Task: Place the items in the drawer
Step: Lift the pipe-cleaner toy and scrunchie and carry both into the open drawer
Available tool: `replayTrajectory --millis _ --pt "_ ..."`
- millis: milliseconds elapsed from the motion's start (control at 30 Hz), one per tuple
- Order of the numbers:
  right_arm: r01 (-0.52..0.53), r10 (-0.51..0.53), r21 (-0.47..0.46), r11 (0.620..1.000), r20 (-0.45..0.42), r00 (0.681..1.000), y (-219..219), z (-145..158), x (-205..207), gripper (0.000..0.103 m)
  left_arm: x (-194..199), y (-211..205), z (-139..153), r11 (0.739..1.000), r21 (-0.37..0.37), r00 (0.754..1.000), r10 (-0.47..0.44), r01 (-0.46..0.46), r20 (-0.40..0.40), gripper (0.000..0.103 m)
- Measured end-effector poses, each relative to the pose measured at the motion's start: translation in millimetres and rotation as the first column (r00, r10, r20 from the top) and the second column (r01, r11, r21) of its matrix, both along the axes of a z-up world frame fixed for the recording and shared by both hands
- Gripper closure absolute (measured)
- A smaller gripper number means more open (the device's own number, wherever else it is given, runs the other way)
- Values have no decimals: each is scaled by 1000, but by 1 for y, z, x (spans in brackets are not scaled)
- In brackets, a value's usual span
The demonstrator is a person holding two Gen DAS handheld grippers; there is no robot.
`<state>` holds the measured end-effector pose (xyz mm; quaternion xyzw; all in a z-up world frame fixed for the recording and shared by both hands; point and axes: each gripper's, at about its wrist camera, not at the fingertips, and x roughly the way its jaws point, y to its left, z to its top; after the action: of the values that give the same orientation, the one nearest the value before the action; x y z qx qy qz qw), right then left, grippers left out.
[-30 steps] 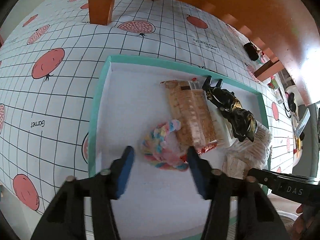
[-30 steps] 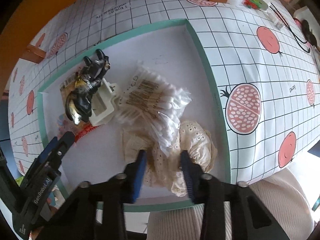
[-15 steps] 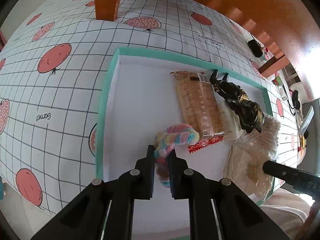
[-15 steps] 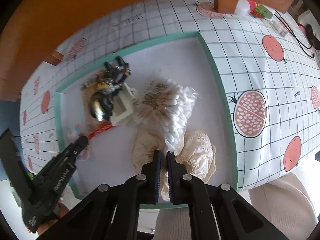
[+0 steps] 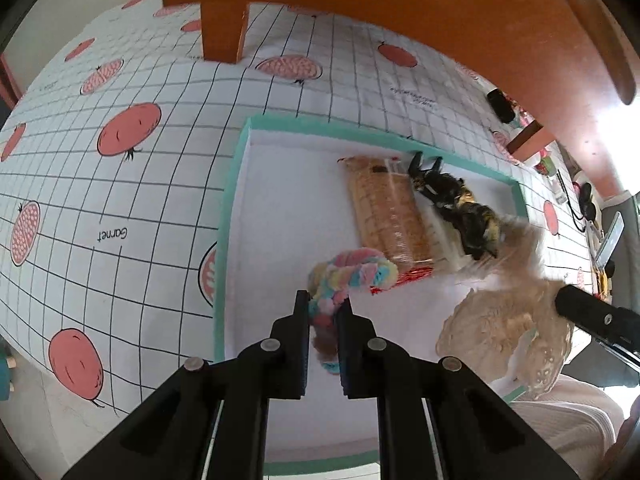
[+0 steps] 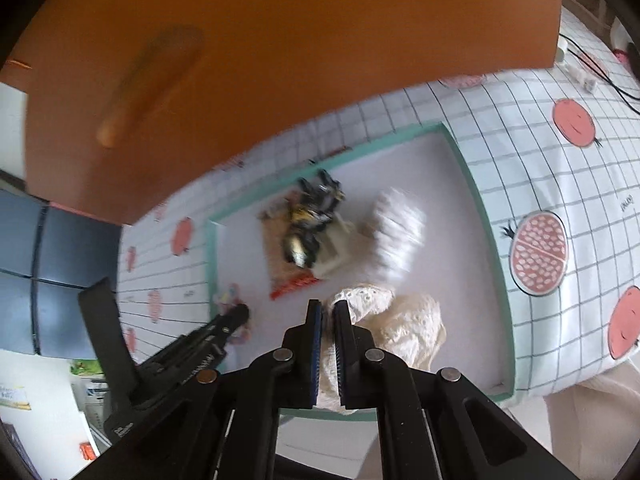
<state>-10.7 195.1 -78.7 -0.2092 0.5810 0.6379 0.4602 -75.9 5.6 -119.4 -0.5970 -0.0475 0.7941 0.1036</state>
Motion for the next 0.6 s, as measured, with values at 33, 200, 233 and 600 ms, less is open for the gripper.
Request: replayTrajectory --millis 33,200,233,600 --pt "1 -1 29 1000 -16 1000 0 4 -1 96 1 1 2 1000 -3 1000 -3 2 -5 91" --pt "15 -5 129 991 -78 997 -1 16 -2 96 2 1 17 1000 -8 999 -9 9 -37 91" --pt "20 -8 140 990 -87 996 -2 17 -1 96 2 1 20 1000 -7 999 -10 10 -43 91" --pt "27 -15 190 981 -64 998 -5 35 -1 96 0 2 72 1000 11 988 -13 15 -153 91"
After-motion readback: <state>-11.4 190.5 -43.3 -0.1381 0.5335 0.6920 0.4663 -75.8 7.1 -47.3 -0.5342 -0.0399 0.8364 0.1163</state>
